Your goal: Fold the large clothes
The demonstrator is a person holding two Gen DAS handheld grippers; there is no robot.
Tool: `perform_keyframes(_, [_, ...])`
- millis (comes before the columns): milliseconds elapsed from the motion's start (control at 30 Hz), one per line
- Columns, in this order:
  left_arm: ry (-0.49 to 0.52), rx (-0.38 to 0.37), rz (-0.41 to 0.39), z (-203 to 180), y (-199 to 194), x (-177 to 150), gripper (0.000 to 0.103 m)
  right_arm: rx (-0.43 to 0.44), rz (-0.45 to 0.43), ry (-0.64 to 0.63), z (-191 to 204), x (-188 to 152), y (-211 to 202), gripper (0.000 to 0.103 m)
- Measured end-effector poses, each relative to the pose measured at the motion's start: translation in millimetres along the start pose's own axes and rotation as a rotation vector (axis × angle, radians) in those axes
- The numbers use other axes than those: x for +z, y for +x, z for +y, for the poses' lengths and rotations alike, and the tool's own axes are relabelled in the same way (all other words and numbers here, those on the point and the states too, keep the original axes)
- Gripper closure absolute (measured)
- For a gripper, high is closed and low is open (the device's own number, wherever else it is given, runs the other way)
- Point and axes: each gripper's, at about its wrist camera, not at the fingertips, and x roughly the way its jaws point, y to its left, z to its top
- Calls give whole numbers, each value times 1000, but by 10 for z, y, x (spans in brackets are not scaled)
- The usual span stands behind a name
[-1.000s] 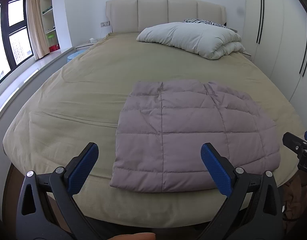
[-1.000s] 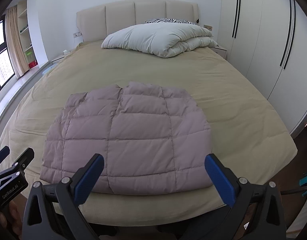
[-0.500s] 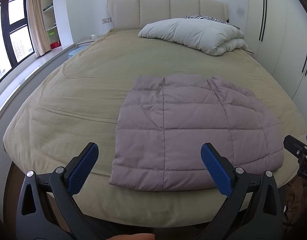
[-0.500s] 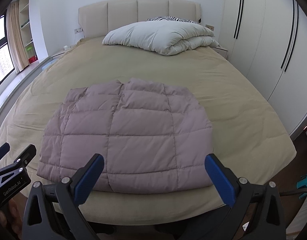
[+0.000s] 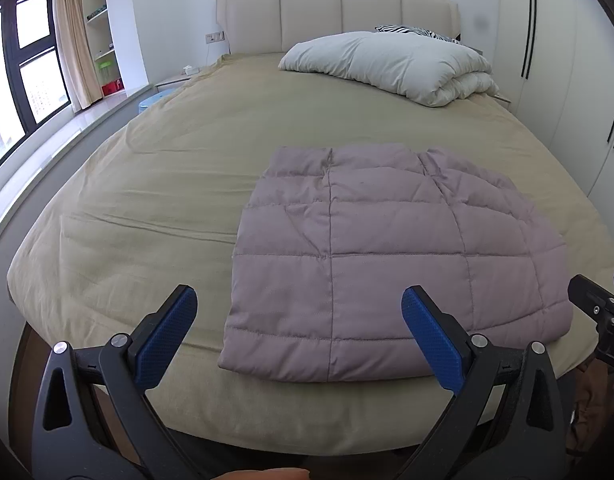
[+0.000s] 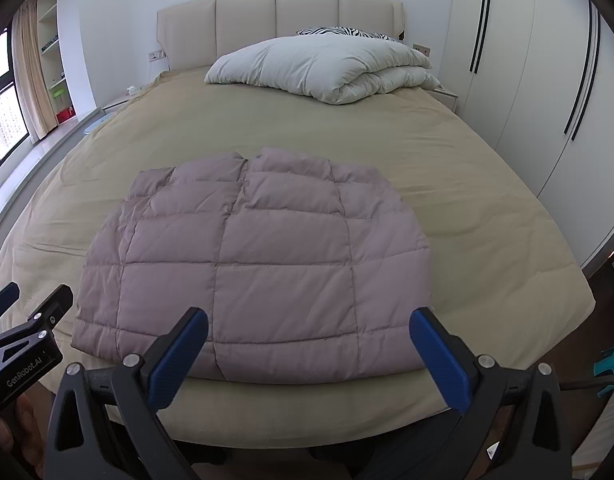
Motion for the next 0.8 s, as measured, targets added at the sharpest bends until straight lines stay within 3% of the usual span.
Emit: perform_keyframes(800, [1,-3,9,-14,37,-24,0,0,2,-1,9,-16,10,0])
